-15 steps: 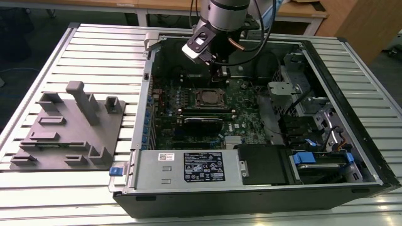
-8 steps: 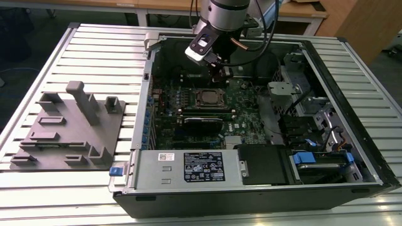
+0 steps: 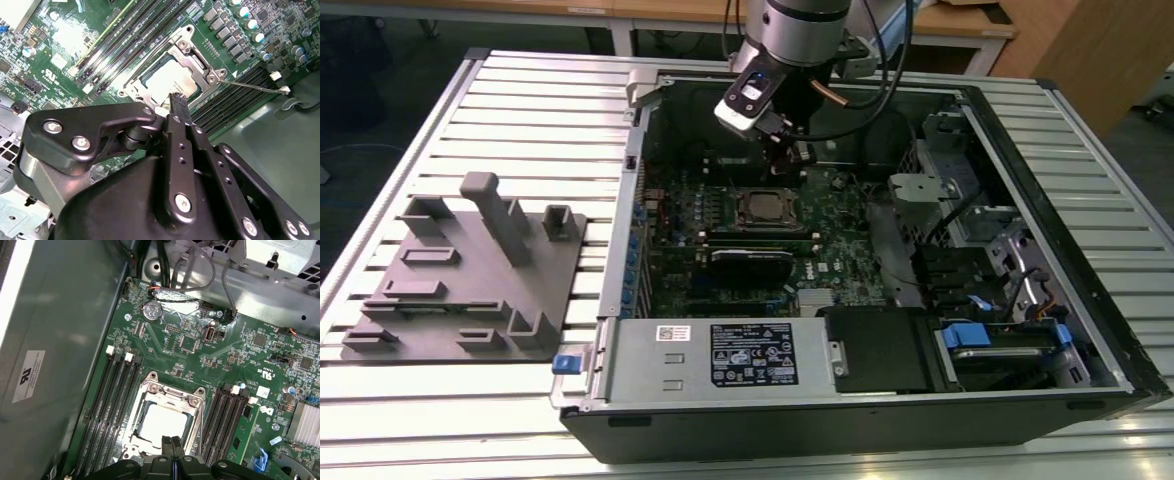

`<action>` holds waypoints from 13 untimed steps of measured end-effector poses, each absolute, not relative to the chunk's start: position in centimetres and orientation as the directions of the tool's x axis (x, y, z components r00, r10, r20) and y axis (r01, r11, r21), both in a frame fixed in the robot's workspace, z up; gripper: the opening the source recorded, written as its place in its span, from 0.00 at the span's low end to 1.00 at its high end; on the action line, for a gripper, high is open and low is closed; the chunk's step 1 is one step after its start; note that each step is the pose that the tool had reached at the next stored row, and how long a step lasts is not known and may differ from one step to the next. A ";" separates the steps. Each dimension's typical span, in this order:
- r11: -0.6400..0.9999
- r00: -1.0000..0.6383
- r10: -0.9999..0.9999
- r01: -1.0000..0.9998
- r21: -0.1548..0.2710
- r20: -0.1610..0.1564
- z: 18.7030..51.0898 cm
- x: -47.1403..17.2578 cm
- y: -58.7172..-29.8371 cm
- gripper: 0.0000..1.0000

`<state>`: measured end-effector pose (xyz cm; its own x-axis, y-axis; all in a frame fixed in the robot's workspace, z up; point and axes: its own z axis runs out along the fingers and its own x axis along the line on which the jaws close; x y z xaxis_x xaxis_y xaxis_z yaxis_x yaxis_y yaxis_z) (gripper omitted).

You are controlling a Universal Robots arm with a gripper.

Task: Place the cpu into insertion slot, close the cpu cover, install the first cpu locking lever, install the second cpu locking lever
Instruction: 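Install the first cpu locking lever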

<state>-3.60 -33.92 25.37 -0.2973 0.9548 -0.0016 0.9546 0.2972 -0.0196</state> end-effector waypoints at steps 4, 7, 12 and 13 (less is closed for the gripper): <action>0.298 -0.298 0.955 0.954 -0.020 -0.002 25.4 -3.6 -33.9 0.11; 0.305 -0.305 0.952 0.952 -0.020 -0.002 25.4 -3.6 -33.9 0.11; 0.329 -0.329 0.944 0.944 -0.020 -0.002 25.4 -3.6 -33.9 0.11; 0.335 -0.335 0.942 0.942 -0.020 -0.002 25.4 -3.6 -33.9 0.11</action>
<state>-3.60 -33.92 25.37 -0.3352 0.9422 -0.0016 0.9420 0.3351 -0.0196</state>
